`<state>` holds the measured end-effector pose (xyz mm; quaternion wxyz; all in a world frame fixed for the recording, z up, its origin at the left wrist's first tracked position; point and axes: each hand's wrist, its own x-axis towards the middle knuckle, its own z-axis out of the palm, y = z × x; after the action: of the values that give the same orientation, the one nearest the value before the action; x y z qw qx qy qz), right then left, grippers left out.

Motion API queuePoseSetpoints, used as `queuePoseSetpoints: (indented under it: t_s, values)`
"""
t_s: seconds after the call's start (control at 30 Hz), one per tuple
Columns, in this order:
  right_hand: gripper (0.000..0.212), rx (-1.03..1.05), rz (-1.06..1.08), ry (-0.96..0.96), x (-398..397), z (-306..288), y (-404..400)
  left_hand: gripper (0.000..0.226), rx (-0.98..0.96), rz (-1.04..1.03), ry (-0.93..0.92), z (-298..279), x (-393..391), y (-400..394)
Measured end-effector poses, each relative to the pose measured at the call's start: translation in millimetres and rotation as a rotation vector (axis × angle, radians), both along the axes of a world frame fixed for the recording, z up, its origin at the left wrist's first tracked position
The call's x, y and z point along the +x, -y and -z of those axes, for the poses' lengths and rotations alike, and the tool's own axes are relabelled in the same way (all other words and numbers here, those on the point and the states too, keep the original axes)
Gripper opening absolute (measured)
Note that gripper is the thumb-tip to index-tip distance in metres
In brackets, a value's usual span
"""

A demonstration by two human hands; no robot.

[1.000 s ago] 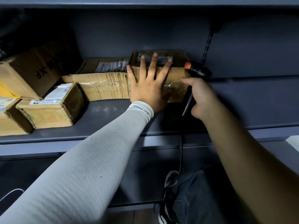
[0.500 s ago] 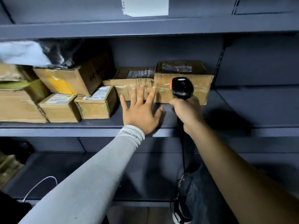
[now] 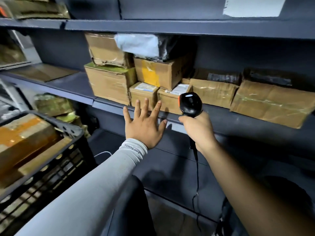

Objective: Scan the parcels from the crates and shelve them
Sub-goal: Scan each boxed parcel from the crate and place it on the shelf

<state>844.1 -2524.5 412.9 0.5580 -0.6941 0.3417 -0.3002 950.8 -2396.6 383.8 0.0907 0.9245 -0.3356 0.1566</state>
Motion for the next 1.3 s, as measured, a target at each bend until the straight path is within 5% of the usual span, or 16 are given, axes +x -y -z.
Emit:
queuePoseSetpoints:
  t_s: [0.63, 0.93, 1.3]
  values:
    - [0.02, 0.119, -0.662, -0.157, 150.0, -21.3, -219.1, 0.072, -0.013, -0.575, -0.018, -13.5, 70.3, -266.3]
    - [0.07, 0.136, -1.003, -0.355, 237.5, -59.7, -324.8, 0.082, 0.047, -0.774, -0.253, 9.5, 121.3, -355.8]
    - [0.074, -0.024, -1.029, -0.585, 340.8, -2.5, -364.6, 0.085, -0.004, -0.755, -0.324, 52.8, 174.7, -388.7]
